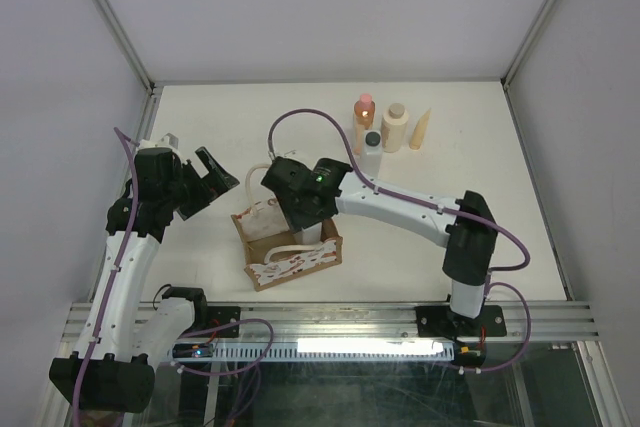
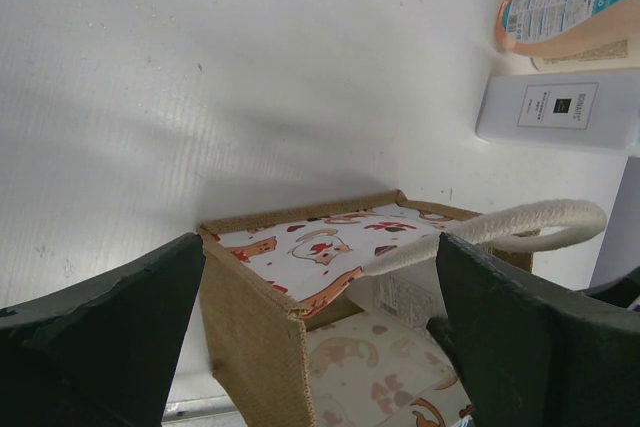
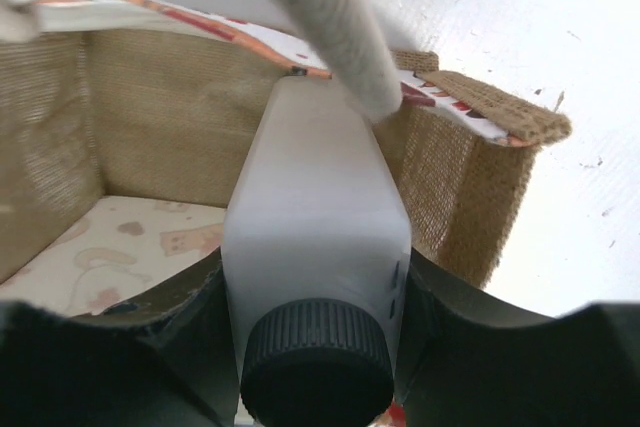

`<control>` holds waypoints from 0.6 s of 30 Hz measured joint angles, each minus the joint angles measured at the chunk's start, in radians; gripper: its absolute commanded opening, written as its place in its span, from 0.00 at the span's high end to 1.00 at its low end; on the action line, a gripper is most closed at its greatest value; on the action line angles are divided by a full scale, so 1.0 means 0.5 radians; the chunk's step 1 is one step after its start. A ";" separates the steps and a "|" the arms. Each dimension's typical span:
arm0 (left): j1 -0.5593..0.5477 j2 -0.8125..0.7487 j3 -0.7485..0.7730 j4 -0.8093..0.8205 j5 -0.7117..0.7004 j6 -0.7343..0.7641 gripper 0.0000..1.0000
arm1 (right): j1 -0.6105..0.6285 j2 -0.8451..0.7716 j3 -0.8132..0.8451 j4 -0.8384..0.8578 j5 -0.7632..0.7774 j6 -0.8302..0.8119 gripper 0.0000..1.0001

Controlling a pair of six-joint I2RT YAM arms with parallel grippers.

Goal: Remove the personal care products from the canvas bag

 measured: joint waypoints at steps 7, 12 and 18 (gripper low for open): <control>0.000 0.000 0.000 -0.001 0.003 0.004 0.01 | -0.029 -0.451 -0.245 0.306 -0.146 -0.052 1.00; 0.000 0.003 0.000 -0.001 0.004 0.004 0.01 | -0.191 -0.891 -0.520 0.597 -0.405 -0.026 1.00; 0.000 0.037 0.000 0.002 0.003 0.003 0.01 | -0.430 -1.247 -0.719 0.809 -0.491 0.007 1.00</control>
